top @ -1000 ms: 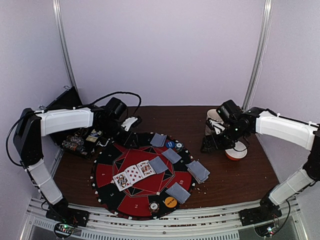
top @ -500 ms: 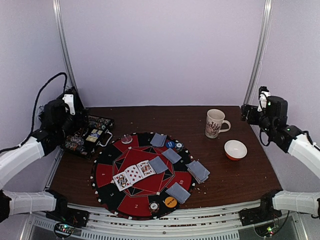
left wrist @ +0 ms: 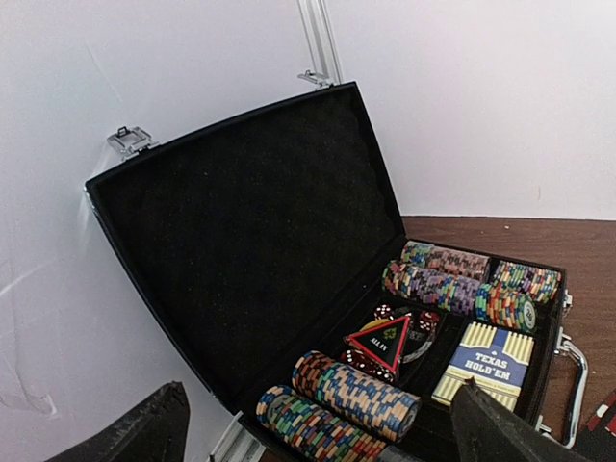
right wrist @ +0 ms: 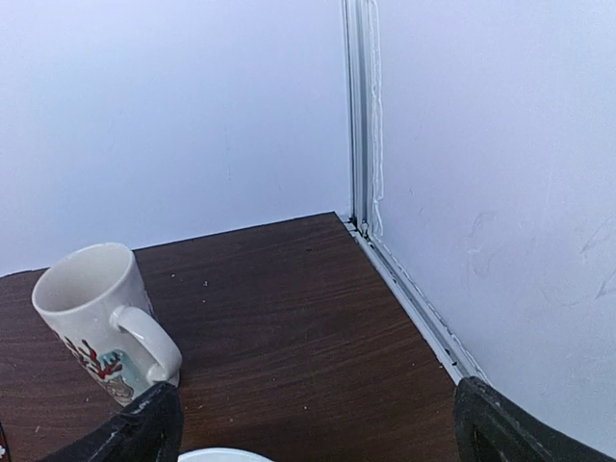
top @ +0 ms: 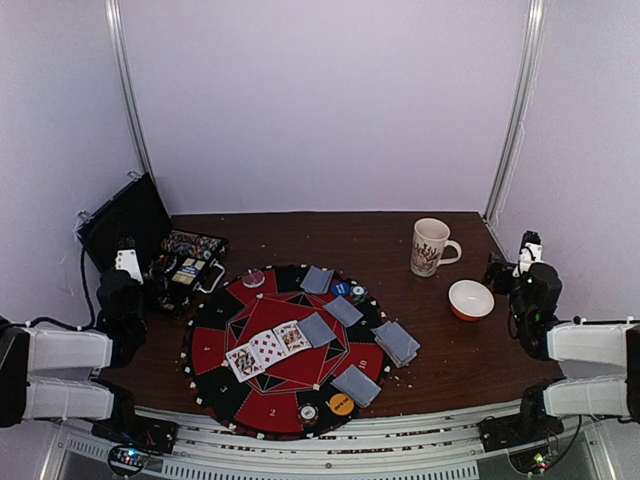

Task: Distribute texas hold em gaming equipment
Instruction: Reset both arms

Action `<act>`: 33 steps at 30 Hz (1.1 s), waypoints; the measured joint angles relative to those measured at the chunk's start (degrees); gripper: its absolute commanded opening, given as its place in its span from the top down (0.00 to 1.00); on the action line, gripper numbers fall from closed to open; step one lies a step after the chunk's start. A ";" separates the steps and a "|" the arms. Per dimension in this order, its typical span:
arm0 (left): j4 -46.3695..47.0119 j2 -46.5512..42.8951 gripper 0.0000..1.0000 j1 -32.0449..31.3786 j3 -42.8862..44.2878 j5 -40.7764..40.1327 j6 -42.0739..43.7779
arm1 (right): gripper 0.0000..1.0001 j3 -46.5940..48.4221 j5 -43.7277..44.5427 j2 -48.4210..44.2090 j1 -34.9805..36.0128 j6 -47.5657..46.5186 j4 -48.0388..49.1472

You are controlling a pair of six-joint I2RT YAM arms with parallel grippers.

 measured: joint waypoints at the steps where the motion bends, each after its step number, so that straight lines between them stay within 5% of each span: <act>1: 3.08 1.68 0.02 -0.02 -0.61 0.39 0.61 | 0.00 -1.64 -0.11 1.55 -0.09 -0.02 3.28; 13: 36.17 27.69 0.02 1.42 -5.73 9.07 3.72 | 0.00 -5.99 -6.25 19.63 -2.34 -1.81 28.06; 19: 35.06 29.29 0.02 3.52 -1.70 14.73 3.41 | 0.00 -5.57 -10.60 27.85 -2.54 -3.06 33.83; 33: 30.95 29.05 0.02 6.36 1.84 20.41 1.66 | 0.00 -0.28 -10.16 28.28 -2.73 -3.39 29.35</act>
